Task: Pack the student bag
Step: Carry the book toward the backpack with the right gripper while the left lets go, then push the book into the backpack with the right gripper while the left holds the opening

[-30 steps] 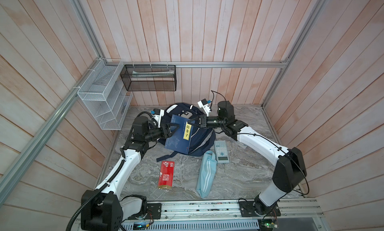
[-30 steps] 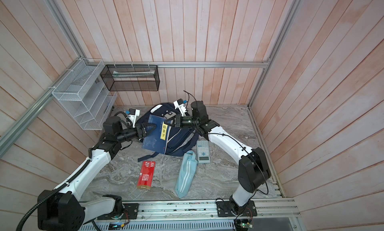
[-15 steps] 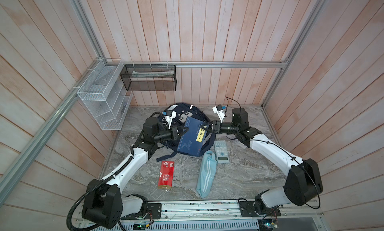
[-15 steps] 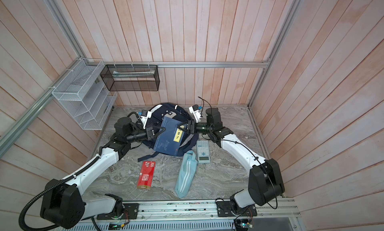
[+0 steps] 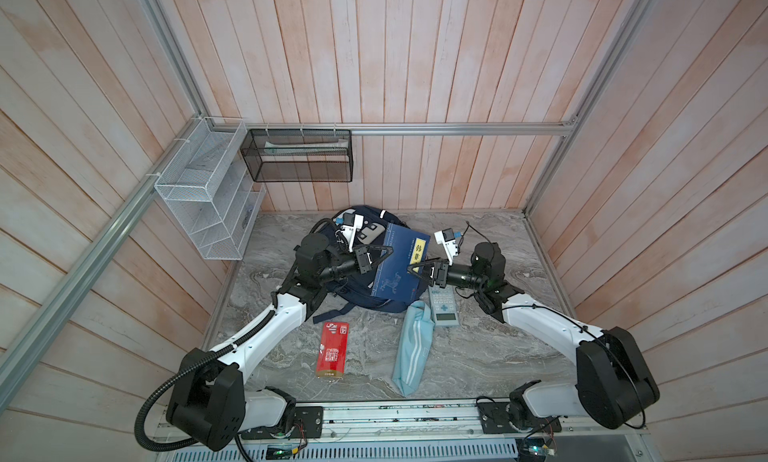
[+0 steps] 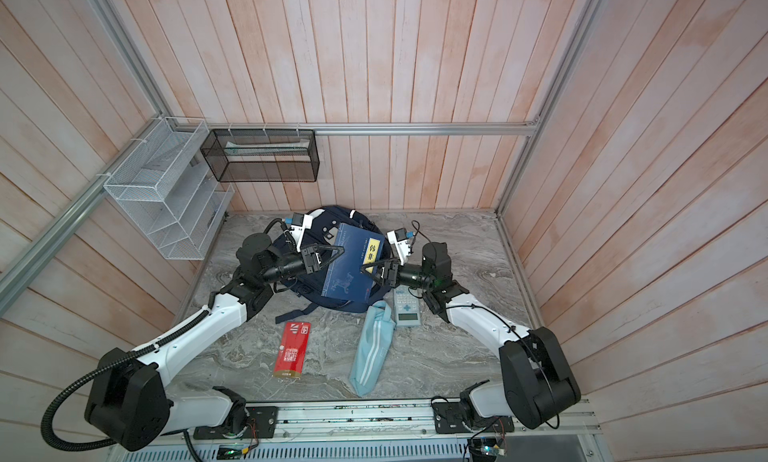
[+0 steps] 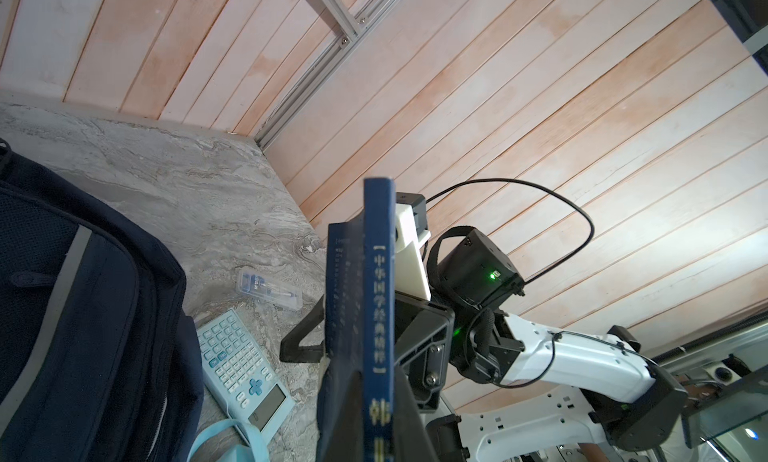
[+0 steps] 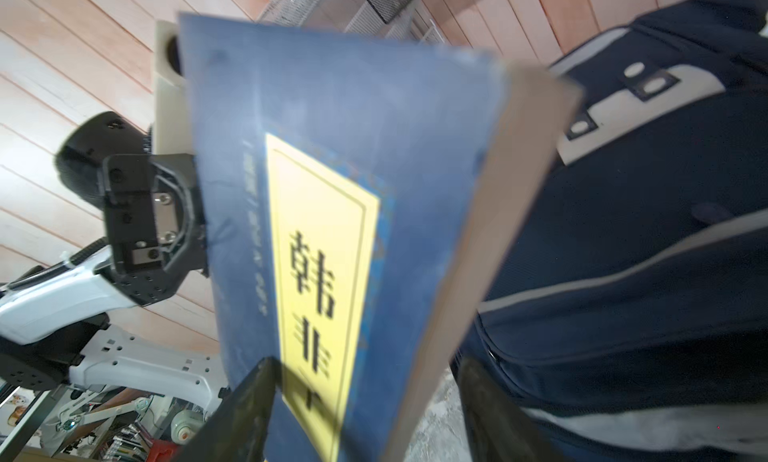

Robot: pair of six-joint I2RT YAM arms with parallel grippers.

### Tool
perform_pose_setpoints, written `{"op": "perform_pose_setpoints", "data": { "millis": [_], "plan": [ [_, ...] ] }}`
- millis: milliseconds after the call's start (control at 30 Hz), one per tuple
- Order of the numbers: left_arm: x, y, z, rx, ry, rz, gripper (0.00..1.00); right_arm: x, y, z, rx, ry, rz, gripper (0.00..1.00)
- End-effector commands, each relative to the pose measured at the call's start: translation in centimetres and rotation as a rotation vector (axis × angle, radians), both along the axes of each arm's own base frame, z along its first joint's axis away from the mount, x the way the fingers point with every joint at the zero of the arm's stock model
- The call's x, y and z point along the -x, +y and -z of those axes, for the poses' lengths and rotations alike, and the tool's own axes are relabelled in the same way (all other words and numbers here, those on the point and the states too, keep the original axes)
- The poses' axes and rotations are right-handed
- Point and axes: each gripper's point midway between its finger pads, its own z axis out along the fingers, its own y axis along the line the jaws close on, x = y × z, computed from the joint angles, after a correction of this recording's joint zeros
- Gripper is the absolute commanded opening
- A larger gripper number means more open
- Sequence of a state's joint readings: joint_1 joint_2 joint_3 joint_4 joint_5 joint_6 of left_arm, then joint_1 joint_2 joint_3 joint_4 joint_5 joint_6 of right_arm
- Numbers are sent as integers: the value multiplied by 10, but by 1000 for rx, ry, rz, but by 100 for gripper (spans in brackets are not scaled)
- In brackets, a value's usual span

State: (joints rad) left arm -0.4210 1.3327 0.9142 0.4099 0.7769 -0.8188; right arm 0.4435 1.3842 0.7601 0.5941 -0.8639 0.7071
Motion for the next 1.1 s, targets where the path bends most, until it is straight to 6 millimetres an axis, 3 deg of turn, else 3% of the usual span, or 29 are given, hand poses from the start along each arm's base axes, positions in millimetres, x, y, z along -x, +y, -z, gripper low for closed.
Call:
{"op": "perform_pose_setpoints", "data": {
  "millis": [0,67,200,267,367,433,500,633,800,900,1067],
  "plan": [
    [6,-4,-22,75,-74,41,0,8,0,-20,-99,-77,-59,64],
    [4,-6,-17,75,-60,42,0,10,1,-19,-109,-72,-83,54],
    [-5,-5,-1,32,-42,8,0,6,-5,-12,-92,-57,-59,10],
    [-11,-4,8,-6,-40,-22,0,2,-14,-6,-77,-46,-22,0],
    [-21,-4,23,-83,-44,-55,30,-6,-37,1,-66,-16,58,0],
    [-31,-1,35,-138,-42,-104,57,-10,-56,5,-59,4,112,0],
    [-47,6,56,-249,-18,-189,71,-15,-78,9,-42,22,180,0],
    [-72,12,109,-568,-3,-309,72,-26,-127,23,16,64,370,0],
    [-88,4,168,-838,5,-310,51,-37,-183,46,99,150,608,0],
    [-87,-15,192,-949,-24,-258,54,-35,-198,53,101,171,652,0],
    [-87,-39,226,-1107,-48,-220,65,-33,-197,64,103,201,639,0]
  ]
}}
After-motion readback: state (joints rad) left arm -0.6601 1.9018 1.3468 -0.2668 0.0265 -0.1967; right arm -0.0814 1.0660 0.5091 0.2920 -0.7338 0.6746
